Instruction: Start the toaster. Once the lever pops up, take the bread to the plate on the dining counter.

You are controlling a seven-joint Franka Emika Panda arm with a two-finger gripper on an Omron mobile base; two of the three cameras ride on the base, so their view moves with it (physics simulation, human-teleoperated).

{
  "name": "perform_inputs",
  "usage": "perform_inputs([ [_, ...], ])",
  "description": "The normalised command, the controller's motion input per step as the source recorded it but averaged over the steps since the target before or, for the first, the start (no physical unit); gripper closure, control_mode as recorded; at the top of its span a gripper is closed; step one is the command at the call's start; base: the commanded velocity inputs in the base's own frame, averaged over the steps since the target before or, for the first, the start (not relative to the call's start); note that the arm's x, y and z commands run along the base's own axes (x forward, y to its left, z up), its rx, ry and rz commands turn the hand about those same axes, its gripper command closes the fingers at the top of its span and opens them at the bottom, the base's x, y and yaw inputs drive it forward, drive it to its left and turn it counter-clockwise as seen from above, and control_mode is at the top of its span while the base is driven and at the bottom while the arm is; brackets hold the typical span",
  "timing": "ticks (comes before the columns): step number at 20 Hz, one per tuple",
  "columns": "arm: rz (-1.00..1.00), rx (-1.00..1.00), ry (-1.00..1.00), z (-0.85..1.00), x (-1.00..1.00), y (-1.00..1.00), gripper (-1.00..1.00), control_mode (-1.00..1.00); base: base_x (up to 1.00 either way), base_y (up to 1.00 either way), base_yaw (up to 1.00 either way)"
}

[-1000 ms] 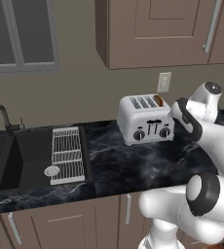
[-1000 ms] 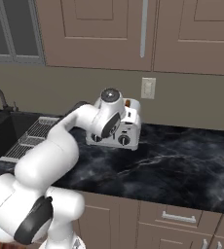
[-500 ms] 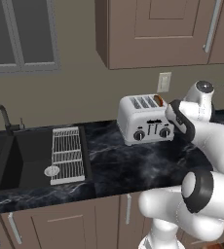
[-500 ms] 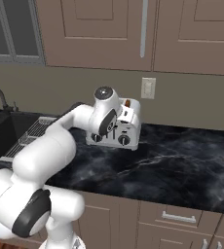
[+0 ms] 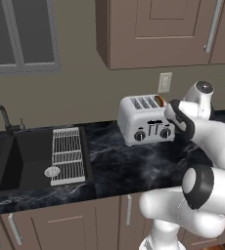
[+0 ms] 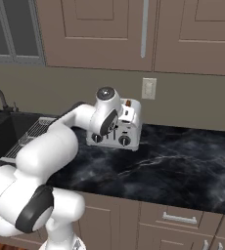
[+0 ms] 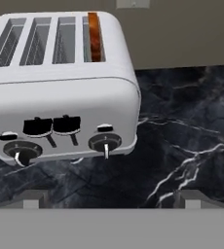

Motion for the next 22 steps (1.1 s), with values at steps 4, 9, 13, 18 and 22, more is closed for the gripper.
perform_inputs([
  [4,0.07,0.00,-0.01,-0.02,0.13,0.25,-1.00,-1.00,0.00,0.00,0.00],
  [9,0.01,0.00,0.00,0.00,0.16,0.20,-1.00,-1.00,0.00,0.00,0.00],
  [13,0.00,0.00,-0.01,-0.01,0.25,0.00,-1.00,-1.00,0.00,0.00,0.00],
  [18,0.00,0.00,-0.02,-0.13,0.07,0.01,-1.00,-1.00,0.00,0.00,0.00],
  [22,0.00,0.00,-0.05,-0.16,0.00,0.16,-1.00,-1.00,0.00,0.00,0.00],
])
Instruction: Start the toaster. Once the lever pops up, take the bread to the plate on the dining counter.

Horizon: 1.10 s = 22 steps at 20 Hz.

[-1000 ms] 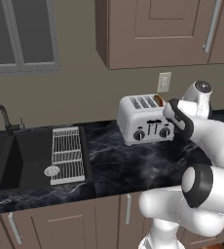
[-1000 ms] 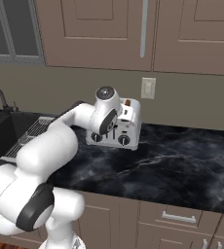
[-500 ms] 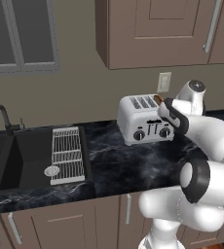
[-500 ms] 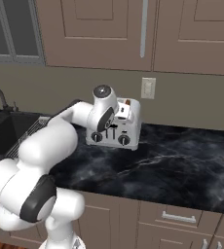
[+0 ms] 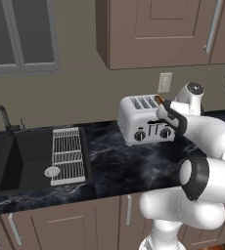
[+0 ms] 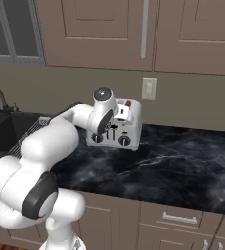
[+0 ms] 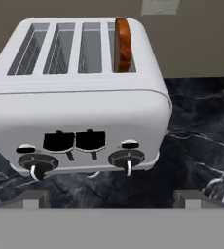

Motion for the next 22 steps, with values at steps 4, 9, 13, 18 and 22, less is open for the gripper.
perform_inputs([
  [4,0.00,0.00,-0.04,-0.07,0.03,0.29,-1.00,-1.00,0.00,0.00,0.00],
  [9,0.00,0.00,-0.01,-0.03,0.13,0.09,-1.00,-1.00,0.00,0.00,0.00],
  [13,0.00,0.00,0.00,-0.02,0.12,0.01,-1.00,-1.00,0.00,0.00,0.00],
  [18,0.00,0.00,0.00,0.00,0.13,0.00,-1.00,-1.00,0.00,0.00,0.00],
  [22,0.00,0.00,0.00,0.00,0.16,0.00,-1.00,-1.00,0.00,0.00,0.00],
])
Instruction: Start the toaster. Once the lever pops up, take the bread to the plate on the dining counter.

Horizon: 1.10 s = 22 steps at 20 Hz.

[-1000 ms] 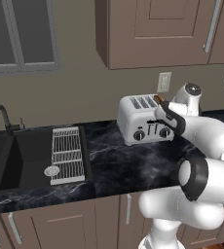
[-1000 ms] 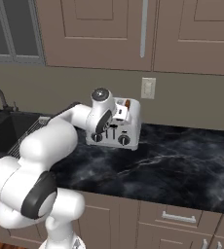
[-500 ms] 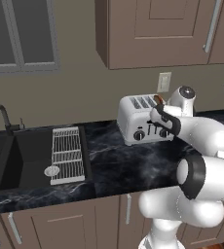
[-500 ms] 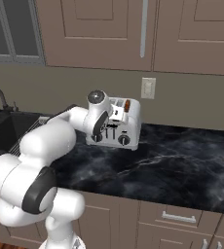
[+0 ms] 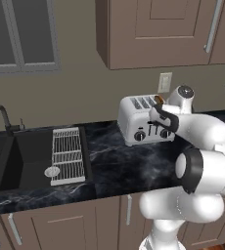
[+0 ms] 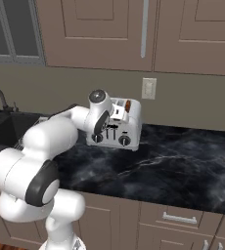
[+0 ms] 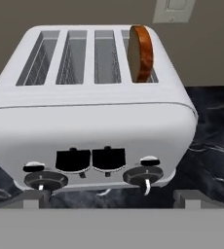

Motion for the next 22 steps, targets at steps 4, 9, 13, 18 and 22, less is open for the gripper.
perform_inputs([
  [4,0.00,0.00,0.00,0.00,0.11,0.00,-1.00,-1.00,0.00,0.00,0.00],
  [9,0.00,0.00,0.00,-0.07,0.08,0.00,-1.00,-1.00,0.00,0.00,0.00],
  [13,0.00,0.00,0.00,-0.08,0.20,-0.16,-1.00,-1.00,0.00,0.00,0.00],
  [18,0.00,0.00,0.00,-0.09,0.15,-0.21,-1.00,-1.00,0.00,0.00,0.00],
  [22,0.00,0.00,0.00,-0.12,0.00,-0.11,-1.00,-1.00,0.00,0.00,0.00],
])
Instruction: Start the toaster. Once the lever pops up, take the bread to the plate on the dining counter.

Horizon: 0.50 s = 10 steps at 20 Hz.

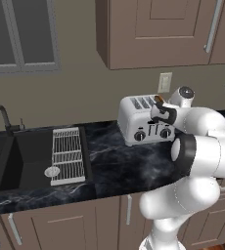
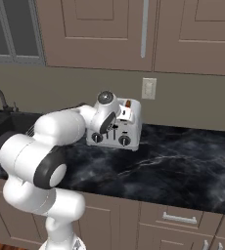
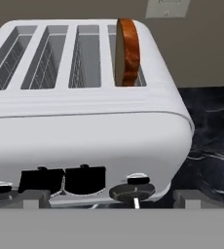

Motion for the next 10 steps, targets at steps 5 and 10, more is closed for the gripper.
perform_inputs([
  [5,0.00,0.00,0.00,-0.11,0.00,0.00,-1.00,-1.00,0.00,0.00,0.00],
  [10,0.00,0.00,0.00,-0.01,0.06,-0.01,-1.00,-1.00,0.00,0.00,0.00],
])
